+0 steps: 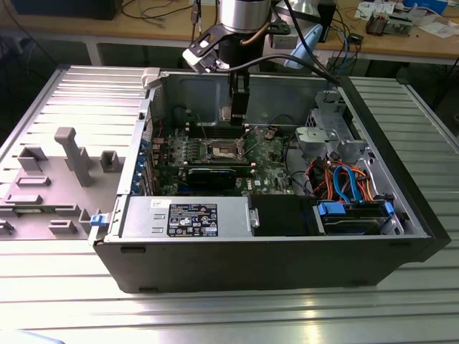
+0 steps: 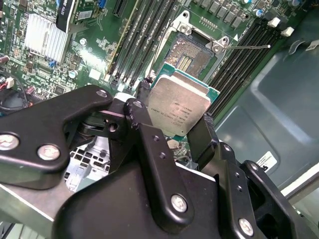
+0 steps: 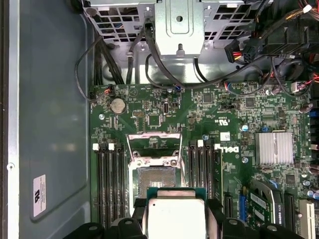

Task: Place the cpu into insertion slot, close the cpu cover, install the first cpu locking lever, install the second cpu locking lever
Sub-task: 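Place the cpu into insertion slot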

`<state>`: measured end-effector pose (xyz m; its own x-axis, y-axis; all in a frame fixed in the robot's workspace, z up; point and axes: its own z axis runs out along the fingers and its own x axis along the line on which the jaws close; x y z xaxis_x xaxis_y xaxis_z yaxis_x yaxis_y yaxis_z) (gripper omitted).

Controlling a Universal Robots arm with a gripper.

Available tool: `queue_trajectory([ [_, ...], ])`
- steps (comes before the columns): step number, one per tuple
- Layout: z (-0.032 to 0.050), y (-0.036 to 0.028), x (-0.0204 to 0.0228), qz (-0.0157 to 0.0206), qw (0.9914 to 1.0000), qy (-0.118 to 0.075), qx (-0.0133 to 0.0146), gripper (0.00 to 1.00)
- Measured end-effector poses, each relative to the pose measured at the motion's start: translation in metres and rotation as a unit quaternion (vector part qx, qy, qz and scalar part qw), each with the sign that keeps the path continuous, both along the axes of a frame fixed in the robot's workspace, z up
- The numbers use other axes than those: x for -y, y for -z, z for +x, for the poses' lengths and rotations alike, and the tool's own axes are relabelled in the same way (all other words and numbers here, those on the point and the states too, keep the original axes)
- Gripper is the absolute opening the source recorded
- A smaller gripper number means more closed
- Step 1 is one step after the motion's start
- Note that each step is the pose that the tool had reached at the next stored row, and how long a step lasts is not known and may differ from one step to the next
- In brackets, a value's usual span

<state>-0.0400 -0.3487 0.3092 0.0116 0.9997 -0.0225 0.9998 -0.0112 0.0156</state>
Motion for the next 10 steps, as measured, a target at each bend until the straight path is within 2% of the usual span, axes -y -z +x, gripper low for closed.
queue_trajectory([
  [10, -0.0001, 0.0007, 0.0000, -0.0001, 1.00000, -0.002, 0.0000, 0.55],
])
